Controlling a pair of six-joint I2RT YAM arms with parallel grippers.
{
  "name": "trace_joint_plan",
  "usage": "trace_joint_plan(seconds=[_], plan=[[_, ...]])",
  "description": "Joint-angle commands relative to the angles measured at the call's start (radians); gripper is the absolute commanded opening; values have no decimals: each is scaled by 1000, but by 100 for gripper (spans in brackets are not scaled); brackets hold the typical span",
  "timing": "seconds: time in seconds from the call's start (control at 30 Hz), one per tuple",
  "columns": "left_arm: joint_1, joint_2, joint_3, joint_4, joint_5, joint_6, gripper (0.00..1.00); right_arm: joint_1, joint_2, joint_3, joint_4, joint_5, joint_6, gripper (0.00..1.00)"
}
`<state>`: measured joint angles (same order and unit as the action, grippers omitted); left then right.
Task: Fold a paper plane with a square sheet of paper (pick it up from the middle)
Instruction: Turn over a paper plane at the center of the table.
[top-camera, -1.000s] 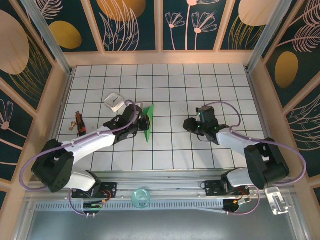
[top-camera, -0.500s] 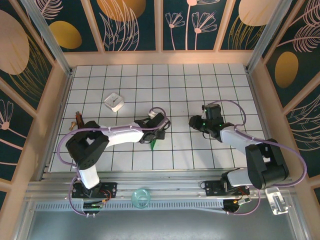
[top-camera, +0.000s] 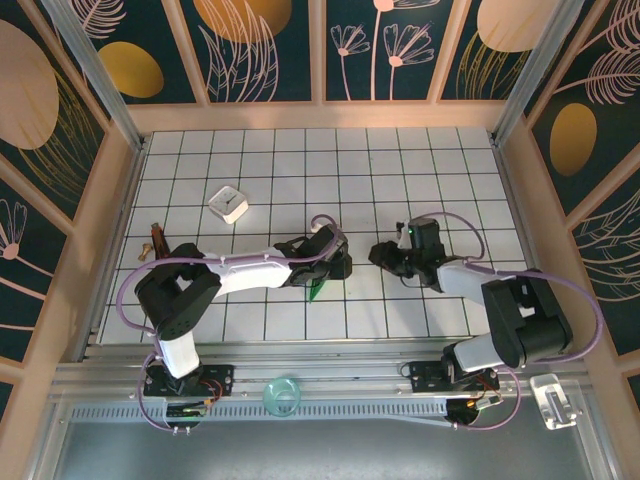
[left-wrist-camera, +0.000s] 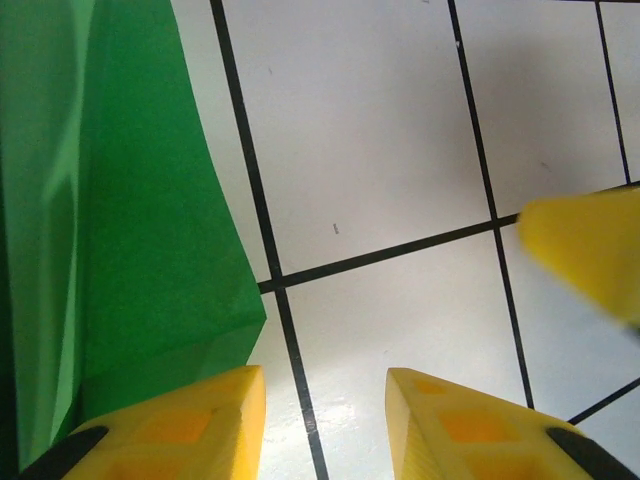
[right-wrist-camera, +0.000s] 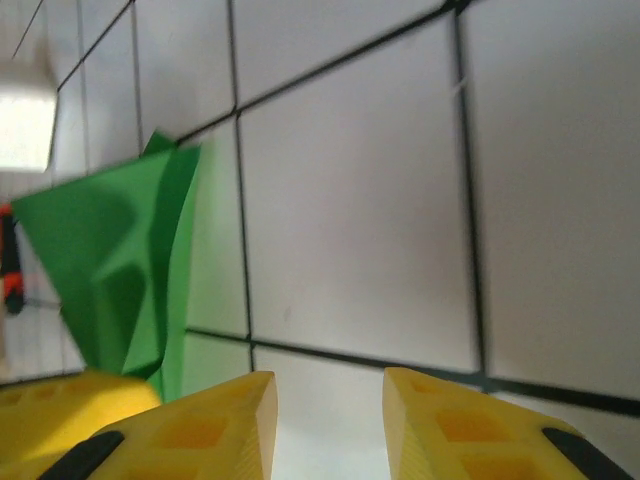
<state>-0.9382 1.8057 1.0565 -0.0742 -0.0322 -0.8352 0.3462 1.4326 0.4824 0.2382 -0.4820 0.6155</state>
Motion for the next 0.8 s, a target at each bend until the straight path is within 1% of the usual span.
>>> trace_joint_plan(seconds=[0.0, 0.2, 0.27, 0.33, 0.43, 0.53, 0.6, 0.67, 0.7, 0.77], plan=[[-1, -17, -23, 27, 23, -10, 37, 46, 43, -21, 170, -134, 102, 34], [0, -55, -77, 97, 71, -19, 39, 83, 142, 9, 268, -162, 178, 33], [0, -75, -78, 104, 79, -18, 39, 95, 173, 29, 276, -165, 185, 33], [1, -101, -113, 112, 87, -17, 40, 105, 198, 43, 287, -169, 192, 34], [0, -185, -139, 122, 100, -2, 41, 115, 226, 56, 303, -171, 203, 34], [9, -289, -182, 120, 75, 12, 44, 132, 254, 77, 319, -184, 208, 34], [35, -356, -225, 117, 65, 11, 48, 144, 271, 92, 310, -172, 202, 34], [94, -407, -279, 124, 79, -2, 50, 150, 294, 105, 315, -168, 201, 34], [126, -418, -303, 133, 100, -8, 51, 151, 305, 111, 318, -168, 201, 34], [203, -421, -343, 172, 180, -14, 51, 154, 330, 129, 324, -170, 201, 33]])
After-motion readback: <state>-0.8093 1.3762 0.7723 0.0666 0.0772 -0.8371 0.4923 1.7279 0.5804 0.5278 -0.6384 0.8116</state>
